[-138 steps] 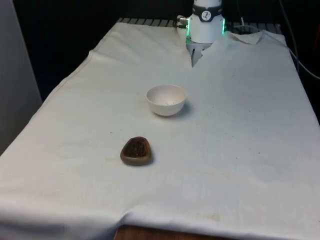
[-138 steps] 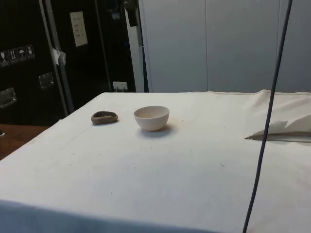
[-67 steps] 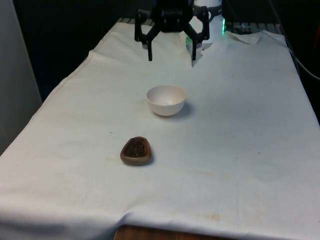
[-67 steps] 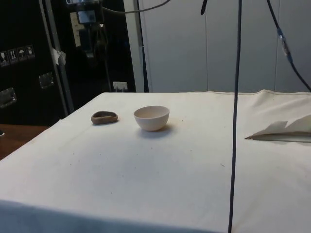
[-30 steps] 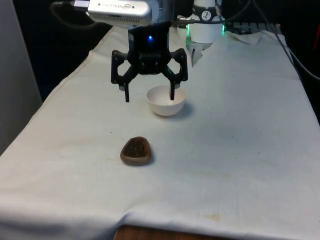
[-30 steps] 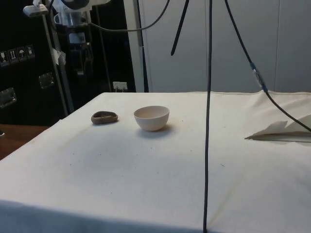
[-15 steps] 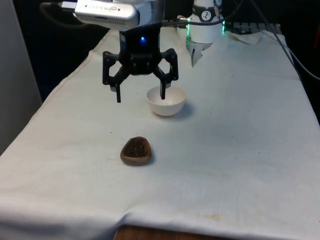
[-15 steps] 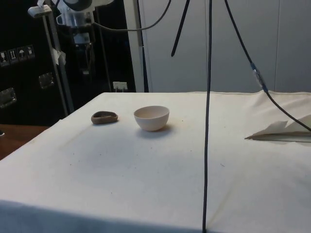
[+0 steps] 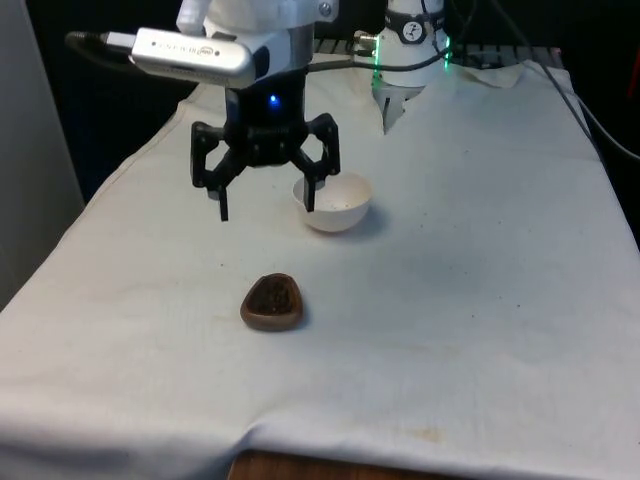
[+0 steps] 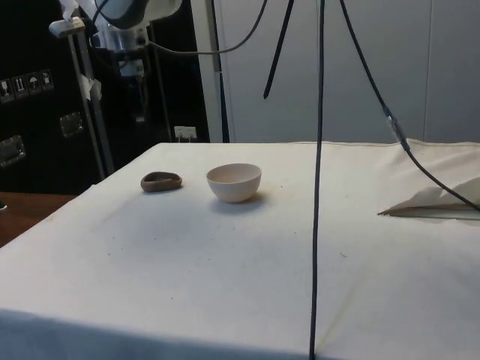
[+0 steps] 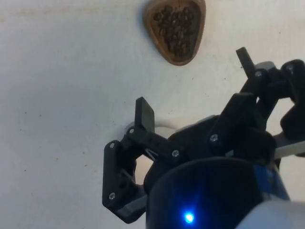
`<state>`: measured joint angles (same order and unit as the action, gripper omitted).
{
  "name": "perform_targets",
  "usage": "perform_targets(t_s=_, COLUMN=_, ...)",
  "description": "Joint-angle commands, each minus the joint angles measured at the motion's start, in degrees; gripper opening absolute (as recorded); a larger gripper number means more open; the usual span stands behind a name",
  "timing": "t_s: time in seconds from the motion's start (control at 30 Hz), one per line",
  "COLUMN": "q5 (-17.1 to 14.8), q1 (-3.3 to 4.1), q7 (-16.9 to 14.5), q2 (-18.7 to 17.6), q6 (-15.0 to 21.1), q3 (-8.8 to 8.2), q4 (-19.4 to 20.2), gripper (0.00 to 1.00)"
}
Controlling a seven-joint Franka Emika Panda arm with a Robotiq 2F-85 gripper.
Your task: Pour the coffee beans from the cup into the bowl.
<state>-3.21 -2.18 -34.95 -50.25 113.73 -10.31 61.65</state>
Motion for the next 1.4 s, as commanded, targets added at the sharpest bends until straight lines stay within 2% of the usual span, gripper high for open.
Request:
perform_targets(t_s=0.0, q5=0.1, q1=-0.17, q7=-0.5, q2=-0.9, q6=-0.9, q3=0.11, q4=-1.1, gripper=1.00)
perform_targets(t_s=0.17, q5=0.1, q1=-0.17, q7=-2.2, q2=-3.3, q6=-0.8, q3=-0.40, q4=-3.4, gripper=1.00)
perform_targets(t_s=0.2, q5=0.0, q1=-0.06, q7=-1.8, q2=-2.3, q6=0.0, q3=-0.46, q4=-2.1, gripper=1.00)
perform_targets(t_s=0.23, q5=0.1, q1=-0.17, q7=-2.4, q2=-3.7, q6=-0.8, q3=-0.52, q4=-3.8, gripper=1.00)
perform_targets(t_s=0.43, q5=0.1, q1=-0.17, q7=-4.2, q2=-6.1, q6=-0.4, q3=-0.97, q4=-6.1, gripper=1.00)
perform_targets(t_s=0.47, q5=0.0, q1=-0.06, q7=-4.0, q2=-5.2, q6=0.2, q3=-1.09, q4=-4.9, gripper=1.00)
perform_targets(t_s=0.5, q5=0.1, q1=-0.17, q7=-4.5, q2=-6.4, q6=-0.3, q3=-1.03, q4=-6.4, gripper=1.00)
perform_targets(t_s=0.6, q5=0.1, q1=-0.17, q7=-6.1, q2=-7.2, q6=0.9, q3=-1.09, q4=-6.9, gripper=1.00)
perform_targets(t_s=0.73, q5=0.0, q1=-0.06, q7=-6.9, q2=-7.4, q6=1.4, q3=-1.26, q4=-6.8, gripper=1.00)
perform_targets(t_s=1.23, q5=0.4, q1=0.11, q7=-14.1, q2=-8.4, q6=3.0, q3=-1.49, q4=-6.7, gripper=1.00)
perform_targets(t_s=1.27, q5=0.1, q1=0.00, q7=-13.6, q2=-8.3, q6=2.5, q3=-1.38, q4=-6.7, gripper=1.00)
perform_targets(t_s=1.37, q5=0.6, q1=0.17, q7=-15.9, q2=-8.4, q6=3.0, q3=-1.60, q4=-6.6, gripper=1.00)
